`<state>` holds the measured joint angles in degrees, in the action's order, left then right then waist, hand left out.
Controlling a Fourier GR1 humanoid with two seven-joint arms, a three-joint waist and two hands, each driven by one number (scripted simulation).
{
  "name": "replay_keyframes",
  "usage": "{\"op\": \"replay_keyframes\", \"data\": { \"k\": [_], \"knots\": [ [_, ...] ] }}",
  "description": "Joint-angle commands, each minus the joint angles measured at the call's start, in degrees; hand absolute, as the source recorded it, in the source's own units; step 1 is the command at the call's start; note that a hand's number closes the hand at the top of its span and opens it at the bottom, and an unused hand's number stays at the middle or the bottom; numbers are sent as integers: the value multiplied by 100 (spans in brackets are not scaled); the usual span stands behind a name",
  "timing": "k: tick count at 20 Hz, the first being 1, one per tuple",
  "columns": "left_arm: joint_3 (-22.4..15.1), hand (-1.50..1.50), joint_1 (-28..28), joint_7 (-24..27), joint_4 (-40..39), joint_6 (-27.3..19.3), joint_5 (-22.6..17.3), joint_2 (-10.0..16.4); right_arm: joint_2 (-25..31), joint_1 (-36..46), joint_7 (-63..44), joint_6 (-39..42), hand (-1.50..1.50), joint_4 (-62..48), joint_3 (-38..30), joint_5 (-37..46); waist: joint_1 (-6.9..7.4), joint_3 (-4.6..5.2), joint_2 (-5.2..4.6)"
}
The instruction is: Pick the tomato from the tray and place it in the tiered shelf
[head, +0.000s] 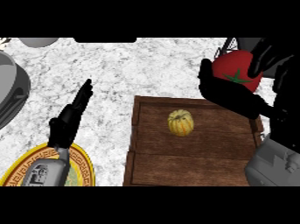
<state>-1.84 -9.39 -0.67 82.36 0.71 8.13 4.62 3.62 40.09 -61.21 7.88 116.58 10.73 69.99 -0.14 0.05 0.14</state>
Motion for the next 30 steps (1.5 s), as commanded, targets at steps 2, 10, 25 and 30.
{"op": "replay_keyframes", "data": {
  "k": [2,10,25,30],
  "knots": [
    [80,0,-109,184,-303,-179,114,-55,414,919,-89,809,150,-311,-1183,-491,2,-1,-11],
    [52,0,-143,-151,-114,35,-28,-59,919,1601,189,758,150,-999,-1691,-273,20,-1,-8],
    [-107,0,-179,-117,-100,-166,245,-244,1852,1502,1702,-638,150,-2986,-2086,-144,35,-4,-21],
    [225,0,22,-317,345,210,-149,123,2110,1273,2325,-995,150,-3321,-1881,41,76,-4,-20]
  ]
}}
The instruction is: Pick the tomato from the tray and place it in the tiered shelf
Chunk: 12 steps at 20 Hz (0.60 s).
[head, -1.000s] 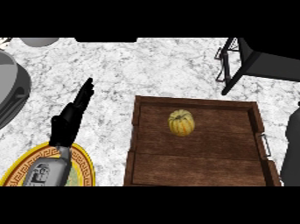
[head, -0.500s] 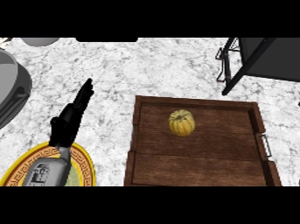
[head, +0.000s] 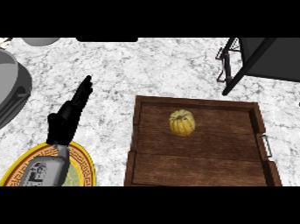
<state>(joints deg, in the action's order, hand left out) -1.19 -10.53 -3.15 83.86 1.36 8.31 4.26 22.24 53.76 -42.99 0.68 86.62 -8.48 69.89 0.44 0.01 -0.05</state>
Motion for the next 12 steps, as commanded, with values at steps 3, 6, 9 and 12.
{"op": "replay_keyframes", "data": {
  "k": [3,6,9,12],
  "knots": [
    [5,0,-30,305,-316,28,13,-47,106,-10,1045,-1196,150,-1201,-65,-70,29,0,-29],
    [130,0,182,252,43,208,-153,131,125,-26,886,-1501,150,-1549,-256,60,23,0,-9],
    [-50,0,-110,-11,-130,-128,136,-116,-126,139,1341,-2215,150,-1424,-850,-990,30,-9,-30],
    [5,0,-86,97,-101,-29,73,-35,177,158,2124,-2549,150,-2080,-1209,-1572,33,-7,-31]
  ]
}}
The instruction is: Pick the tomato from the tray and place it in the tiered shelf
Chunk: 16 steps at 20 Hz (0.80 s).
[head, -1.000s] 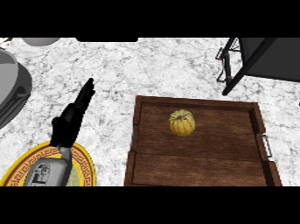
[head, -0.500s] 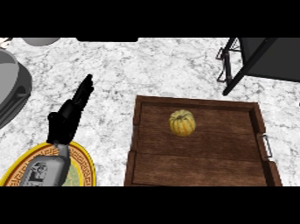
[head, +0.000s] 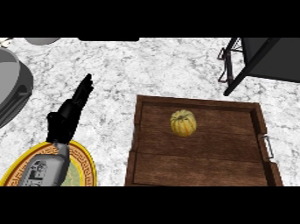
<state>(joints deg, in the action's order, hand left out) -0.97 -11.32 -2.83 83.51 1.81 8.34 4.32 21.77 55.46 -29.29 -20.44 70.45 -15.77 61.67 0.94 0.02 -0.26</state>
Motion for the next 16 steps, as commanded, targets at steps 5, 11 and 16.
{"op": "replay_keyframes", "data": {
  "k": [5,11,16],
  "knots": [
    [30,0,-131,114,-307,-64,62,-68,206,124,1198,-934,150,-1251,-558,-980,-31,-3,0],
    [-39,0,212,225,-19,-25,111,-3,789,102,439,-790,150,-1986,-318,54,-23,15,-4],
    [88,0,338,607,-297,54,53,75,739,29,-325,-972,-150,-1748,-373,288,-77,3,27]
  ]
}}
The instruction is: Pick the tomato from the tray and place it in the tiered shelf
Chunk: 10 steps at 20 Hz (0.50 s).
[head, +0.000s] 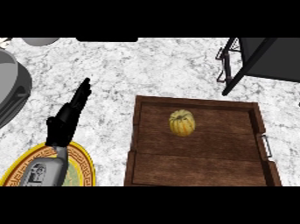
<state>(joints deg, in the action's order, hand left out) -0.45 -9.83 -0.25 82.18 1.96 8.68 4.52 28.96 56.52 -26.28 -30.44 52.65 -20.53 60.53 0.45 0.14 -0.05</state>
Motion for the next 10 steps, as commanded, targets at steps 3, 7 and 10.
{"op": "replay_keyframes", "data": {
  "k": [3,7,10],
  "knots": [
    [-162,0,74,-34,60,-125,129,-180,85,-66,-470,-27,-150,134,-4,60,-11,-13,3],
    [-24,0,-152,-202,62,-24,3,-88,63,-236,-45,-116,-150,365,-265,-671,-30,-15,2],
    [122,0,-256,-65,-220,-42,-3,-14,110,-132,-174,190,-150,715,-338,-1027,-49,-13,8]
  ]
}}
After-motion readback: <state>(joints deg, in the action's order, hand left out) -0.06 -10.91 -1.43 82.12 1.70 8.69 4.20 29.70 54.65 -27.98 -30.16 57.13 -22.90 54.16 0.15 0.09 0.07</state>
